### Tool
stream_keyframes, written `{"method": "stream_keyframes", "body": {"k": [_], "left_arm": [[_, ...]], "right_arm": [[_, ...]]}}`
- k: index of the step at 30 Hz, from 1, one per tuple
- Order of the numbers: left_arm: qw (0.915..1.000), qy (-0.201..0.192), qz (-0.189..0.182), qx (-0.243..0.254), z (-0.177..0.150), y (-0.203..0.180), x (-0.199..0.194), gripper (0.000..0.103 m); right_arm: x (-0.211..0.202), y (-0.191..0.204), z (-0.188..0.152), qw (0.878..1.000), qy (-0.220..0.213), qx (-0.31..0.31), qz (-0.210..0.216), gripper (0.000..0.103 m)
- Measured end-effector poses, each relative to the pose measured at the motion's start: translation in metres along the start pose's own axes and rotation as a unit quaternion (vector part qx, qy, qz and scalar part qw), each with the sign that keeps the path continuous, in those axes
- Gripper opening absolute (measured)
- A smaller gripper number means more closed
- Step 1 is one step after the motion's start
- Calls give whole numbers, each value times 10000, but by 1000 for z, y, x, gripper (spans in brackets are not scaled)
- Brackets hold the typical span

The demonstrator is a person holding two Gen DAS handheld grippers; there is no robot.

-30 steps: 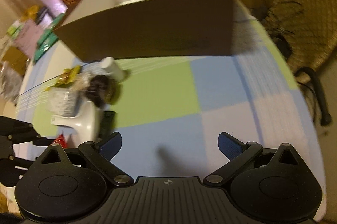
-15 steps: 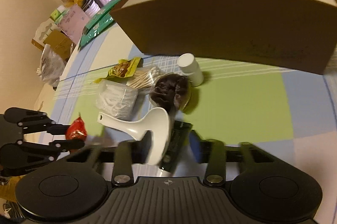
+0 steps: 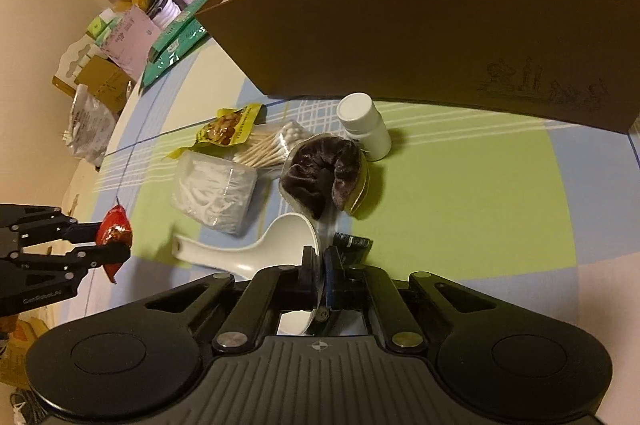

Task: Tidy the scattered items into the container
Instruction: 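Grasp the white spoon with the right gripper while the left holds the candy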

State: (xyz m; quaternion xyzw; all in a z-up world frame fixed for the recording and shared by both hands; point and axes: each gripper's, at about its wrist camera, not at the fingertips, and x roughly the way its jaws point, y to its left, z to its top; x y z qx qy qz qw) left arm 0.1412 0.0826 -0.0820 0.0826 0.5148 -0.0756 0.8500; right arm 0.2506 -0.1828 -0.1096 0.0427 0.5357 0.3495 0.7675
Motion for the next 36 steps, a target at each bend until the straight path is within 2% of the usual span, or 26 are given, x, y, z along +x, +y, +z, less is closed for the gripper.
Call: {"method": "stream_keyframes", "body": {"k": [5,10,17,26,36], "left_arm": [[10000,-68,2,-28,1,1,-4,21],[9998,-173,30,12,8,-1,-8,21],[9992,-358,-6,168,27,-10,-12,21],[9953,-683,-121,678,71,-31,-14,21],[9860,-1132,-44,1223,135,-44,-16,21]], "right_arm": [[-18,-12,-1,9992,-155,365,99,6],[-44,-24,-1,9978,-408,525,-36,6],[-80,-52,-4,9895,-786,1214,7,6],[-121,-74,6,9773,-1286,1684,63,6],[-158,-83,48,9681,-1893,1636,-91,6]]}}
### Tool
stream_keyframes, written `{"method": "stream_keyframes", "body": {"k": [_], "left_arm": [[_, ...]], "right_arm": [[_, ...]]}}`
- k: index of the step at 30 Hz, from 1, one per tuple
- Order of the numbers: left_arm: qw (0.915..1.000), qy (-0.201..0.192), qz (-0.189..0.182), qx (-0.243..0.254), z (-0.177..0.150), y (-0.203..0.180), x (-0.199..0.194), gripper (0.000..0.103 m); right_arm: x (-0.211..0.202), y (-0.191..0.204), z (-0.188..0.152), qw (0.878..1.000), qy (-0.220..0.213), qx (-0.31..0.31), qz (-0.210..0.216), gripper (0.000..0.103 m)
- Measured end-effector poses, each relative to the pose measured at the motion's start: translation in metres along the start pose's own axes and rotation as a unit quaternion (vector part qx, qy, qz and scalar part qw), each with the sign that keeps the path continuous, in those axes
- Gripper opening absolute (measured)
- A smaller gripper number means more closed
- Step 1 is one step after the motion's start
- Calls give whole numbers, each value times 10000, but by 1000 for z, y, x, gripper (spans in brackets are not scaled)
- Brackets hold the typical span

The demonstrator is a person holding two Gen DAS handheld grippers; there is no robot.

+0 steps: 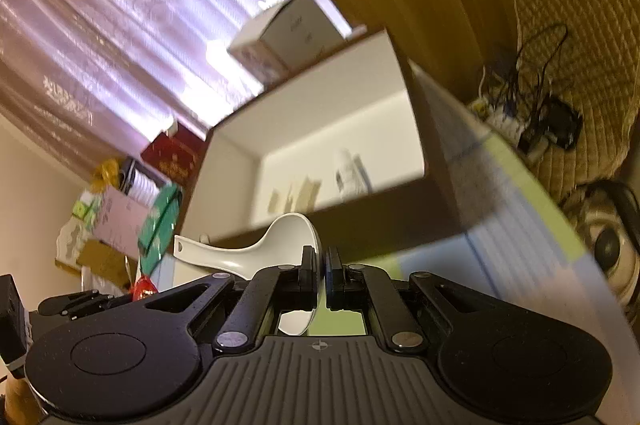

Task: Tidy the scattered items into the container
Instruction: 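Grasp the white spoon with the right gripper while the left holds the candy, then lower candy and spoon into the box and open both grippers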

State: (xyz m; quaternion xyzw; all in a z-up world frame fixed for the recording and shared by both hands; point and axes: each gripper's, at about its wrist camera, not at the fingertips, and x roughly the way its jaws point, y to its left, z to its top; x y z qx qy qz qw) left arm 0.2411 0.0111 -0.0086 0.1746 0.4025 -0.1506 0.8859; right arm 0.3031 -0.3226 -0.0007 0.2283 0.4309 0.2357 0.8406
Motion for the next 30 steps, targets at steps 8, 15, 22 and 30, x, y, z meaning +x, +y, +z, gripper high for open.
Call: {"method": "stream_keyframes", "body": {"k": [8,15,22,30], "left_arm": [[9996,-191,55,196,43,8,11,21],[9990,-157,118,405,78,13,40,21],[9987,79,298,403,109,23,81,21],[9992,294,269,90,119,39,121,21]], "right_arm": [[5,8,39,9990,-357,-101,-240,6],[32,13,76,9970,-492,-199,-566,6],[77,17,106,9926,-462,-435,-1035,6],[116,12,120,9854,-312,-699,-1522,6]]}}
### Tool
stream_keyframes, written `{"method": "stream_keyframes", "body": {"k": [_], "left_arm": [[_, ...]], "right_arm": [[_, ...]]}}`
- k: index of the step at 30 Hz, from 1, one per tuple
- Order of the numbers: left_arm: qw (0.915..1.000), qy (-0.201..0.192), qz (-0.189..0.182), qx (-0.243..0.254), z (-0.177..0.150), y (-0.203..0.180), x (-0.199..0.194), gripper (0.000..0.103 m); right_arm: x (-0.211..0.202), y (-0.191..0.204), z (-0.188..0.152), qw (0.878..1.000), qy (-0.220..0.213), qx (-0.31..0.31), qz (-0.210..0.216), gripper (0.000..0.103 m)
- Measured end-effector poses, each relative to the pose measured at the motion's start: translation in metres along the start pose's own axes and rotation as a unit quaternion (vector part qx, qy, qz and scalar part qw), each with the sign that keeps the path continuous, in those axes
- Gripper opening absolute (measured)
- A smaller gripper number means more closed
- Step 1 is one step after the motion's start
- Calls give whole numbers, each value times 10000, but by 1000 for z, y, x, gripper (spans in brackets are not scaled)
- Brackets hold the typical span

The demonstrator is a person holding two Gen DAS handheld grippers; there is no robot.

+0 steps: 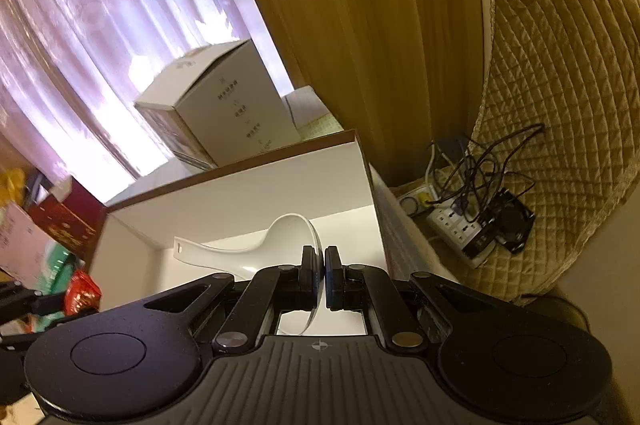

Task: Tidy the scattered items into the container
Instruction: 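Lower candy and spoon into the box and open both grippers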

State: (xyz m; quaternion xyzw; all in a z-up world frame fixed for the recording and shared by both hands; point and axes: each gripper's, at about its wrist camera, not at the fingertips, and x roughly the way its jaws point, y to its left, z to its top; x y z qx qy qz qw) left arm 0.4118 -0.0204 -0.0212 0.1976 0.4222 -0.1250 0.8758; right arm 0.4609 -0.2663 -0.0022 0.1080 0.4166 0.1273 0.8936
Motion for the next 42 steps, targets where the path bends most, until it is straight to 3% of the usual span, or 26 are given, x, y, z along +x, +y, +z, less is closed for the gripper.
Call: {"method": "stream_keyframes", "body": {"k": [6,23,28,35,38,41,42], "left_arm": [[9994,124,-20,-316,2,6,21,21],[9980,261,39,-577,13,14,77,21],[9976,339,-6,-598,11,11,88,21],[9970,430,-87,-635,7,10,95,22],[9964,462,-129,-703,8,12,97,25],[9958,442,1,-806,10,13,97,40],[9956,437,14,-827,11,13,97,43]], "right_arm": [[19,9,9,9992,24,-358,-181,6],[89,25,26,9956,438,-761,-313,6],[109,33,27,9901,666,-1144,-466,6],[114,36,17,9836,893,-1539,-312,7],[112,36,11,9803,1046,-1674,-113,7],[109,40,5,9760,1101,-1878,-72,7],[108,40,2,9749,1127,-1921,-42,15]]}}
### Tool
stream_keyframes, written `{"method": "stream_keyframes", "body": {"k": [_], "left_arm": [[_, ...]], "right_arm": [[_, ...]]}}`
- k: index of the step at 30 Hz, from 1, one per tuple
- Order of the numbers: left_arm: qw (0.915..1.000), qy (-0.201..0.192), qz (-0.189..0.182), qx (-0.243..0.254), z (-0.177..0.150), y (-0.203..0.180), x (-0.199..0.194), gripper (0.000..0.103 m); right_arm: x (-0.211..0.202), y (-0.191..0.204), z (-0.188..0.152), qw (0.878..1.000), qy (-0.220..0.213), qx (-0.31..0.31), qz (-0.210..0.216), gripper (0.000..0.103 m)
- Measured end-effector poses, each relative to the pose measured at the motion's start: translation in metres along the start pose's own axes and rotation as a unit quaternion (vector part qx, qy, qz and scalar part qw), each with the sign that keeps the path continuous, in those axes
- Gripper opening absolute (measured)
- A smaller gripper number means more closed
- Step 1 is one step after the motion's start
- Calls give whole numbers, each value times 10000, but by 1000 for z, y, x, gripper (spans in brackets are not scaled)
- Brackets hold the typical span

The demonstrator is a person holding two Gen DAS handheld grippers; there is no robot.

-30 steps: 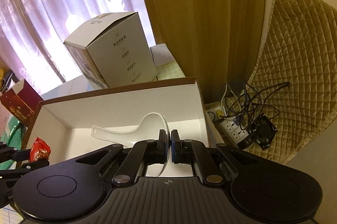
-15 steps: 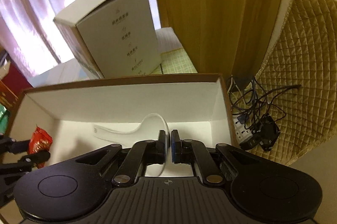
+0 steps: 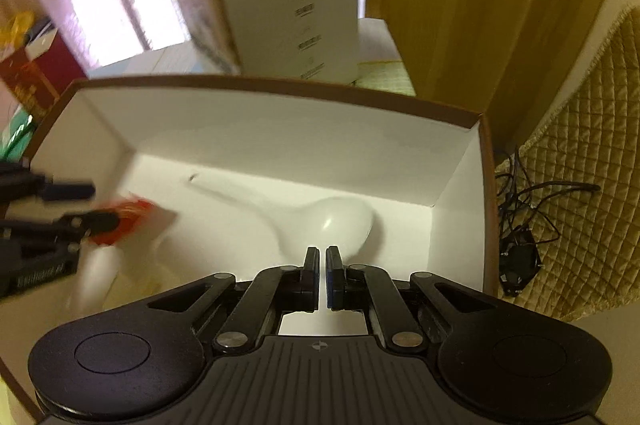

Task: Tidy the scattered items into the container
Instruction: 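Lower candy and spoon into the box and open both grippers, then withdraw both tools from the box back toward the table items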

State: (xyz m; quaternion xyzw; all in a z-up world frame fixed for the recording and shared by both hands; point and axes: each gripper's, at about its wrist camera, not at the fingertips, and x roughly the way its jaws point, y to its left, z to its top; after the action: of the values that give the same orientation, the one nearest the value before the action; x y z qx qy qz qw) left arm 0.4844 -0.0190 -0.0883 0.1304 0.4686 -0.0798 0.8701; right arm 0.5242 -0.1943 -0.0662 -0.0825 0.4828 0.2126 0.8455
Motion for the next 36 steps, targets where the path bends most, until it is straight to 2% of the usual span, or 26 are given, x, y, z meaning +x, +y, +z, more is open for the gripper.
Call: {"method": "stream_keyframes", "body": {"k": [1,2,3,7,14,21,22,23,28,30,36], "left_arm": [[10000,4,0,-11,1,0,0,45],[10000,-1,-15,-19,1,1,-2,46],[10000,-7,-28,-15,1,1,-3,49],[10000,-9,-90,14,0,3,-11,53],[9999,41,-160,27,-8,2,-23,63],[9994,293,-204,13,-21,-7,-32,83],[9993,326,-185,-3,-22,-8,-35,86],[9993,337,-177,-32,-23,-9,-39,87],[9994,308,-100,-156,-26,-12,-57,95],[9995,285,-37,-160,-26,-15,-66,95],[9994,230,-2,-255,-31,-21,-90,95]], "right_arm": [[0,1,-2,10000,27,-30,25,36],[-2,2,-4,9999,-7,-71,154,70],[-5,4,-7,9993,-83,-129,351,86],[-15,26,-16,9975,-175,-648,200,87],[-25,36,-23,9957,-29,-884,263,87],[-39,40,-32,9950,39,-942,327,88],[-41,41,-34,9950,43,-940,334,90],[-44,41,-36,9950,32,-943,331,103],[-62,43,-46,9950,-158,-914,373,103],[-68,45,-49,9957,-170,-865,295,103],[-86,55,-59,9924,-397,-1131,-295,103]]}}
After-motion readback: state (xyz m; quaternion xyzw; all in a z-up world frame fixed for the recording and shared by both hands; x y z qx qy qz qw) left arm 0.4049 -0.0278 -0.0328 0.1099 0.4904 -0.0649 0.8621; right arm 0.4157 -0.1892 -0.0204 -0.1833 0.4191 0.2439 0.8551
